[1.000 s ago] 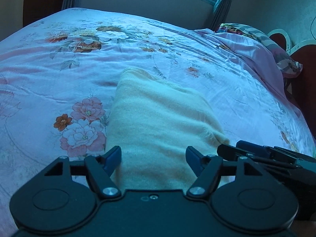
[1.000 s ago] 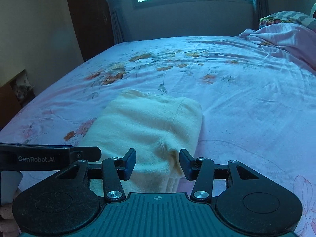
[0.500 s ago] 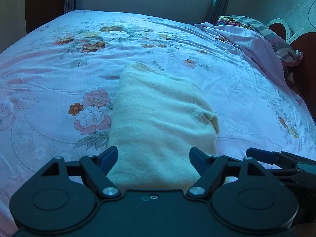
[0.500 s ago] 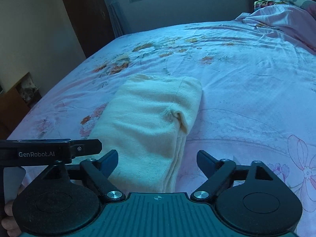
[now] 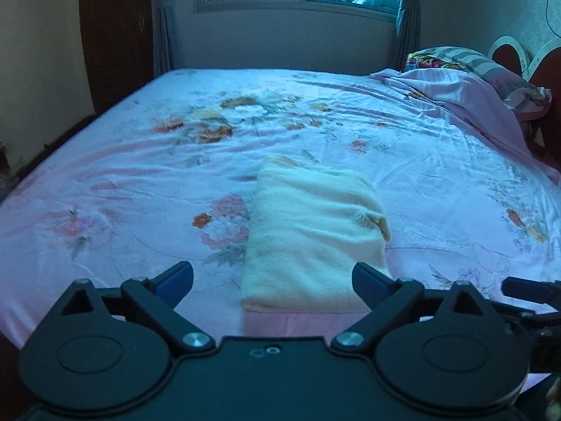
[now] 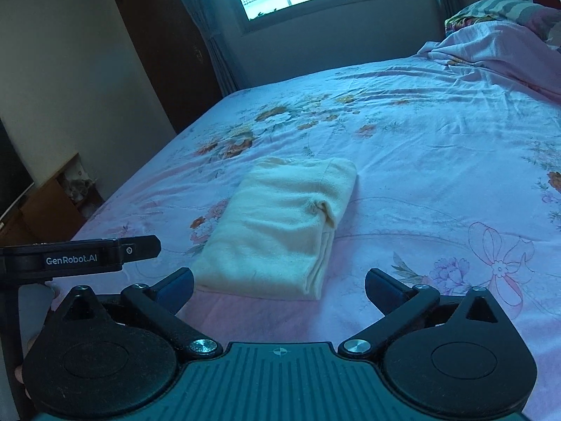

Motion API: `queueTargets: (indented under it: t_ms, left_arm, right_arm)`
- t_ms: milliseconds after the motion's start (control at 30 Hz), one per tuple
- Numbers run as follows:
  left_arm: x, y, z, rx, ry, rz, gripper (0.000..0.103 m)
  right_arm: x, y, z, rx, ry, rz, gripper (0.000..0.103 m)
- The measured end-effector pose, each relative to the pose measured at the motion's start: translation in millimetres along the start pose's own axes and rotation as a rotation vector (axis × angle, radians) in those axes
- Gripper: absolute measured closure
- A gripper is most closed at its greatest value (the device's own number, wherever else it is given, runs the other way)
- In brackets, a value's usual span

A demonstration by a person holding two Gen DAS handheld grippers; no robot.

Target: Fold small clothes

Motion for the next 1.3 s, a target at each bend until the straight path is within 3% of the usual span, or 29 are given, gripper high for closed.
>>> queueTargets:
  t_ms: [100,267,333,467,700,933,1300]
  left_arm:
    - [-4,-25,4,-0.024,0.003,0.032,0.006]
    - [-7,-53,5,0.046,-0.068,0.02,0.005]
    - [-7,-57,9,0.018,-0.057,-0.007,0.005]
    - [-3,-65,16,-0.025,-0.03,0.012,0.005]
    - [2,-70,22,-0.015,-0.037,0.078,0.005]
    - [3,-61,26,-0.004,-0.035,0.023,0.005]
    - [4,-62,29,-0.006,-0.041,0.017,0.005]
  right_arm:
    - [2,-21,-5,0.019,-0.003,0.024,0.0]
    - [-1,-56,-16,0.059,-0.04,0.084,0.0]
    - [-3,-71,-24,0.073,-0.123,0.142,0.0]
    - [-1,-88,-33,0.076,-0.191,0.23,0.0]
    - [0,-83,-18,0.135,-0.143,0.184,0.0]
    - [-7,-92,-15,0.152,-0.122,0.209,0.0]
    - [-8,-92,-8,0.146,-0.123,0.209,0.0]
Point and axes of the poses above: each gripper's, at about its wrist camera, not at the fingertips, and y roughly the way its jaws point, z to its right, x to its underside, the point moved 3 cm from there along y, roughly the way its jaws point, and after that the axes turned 7 degrees about z, right-handed, at the moved point
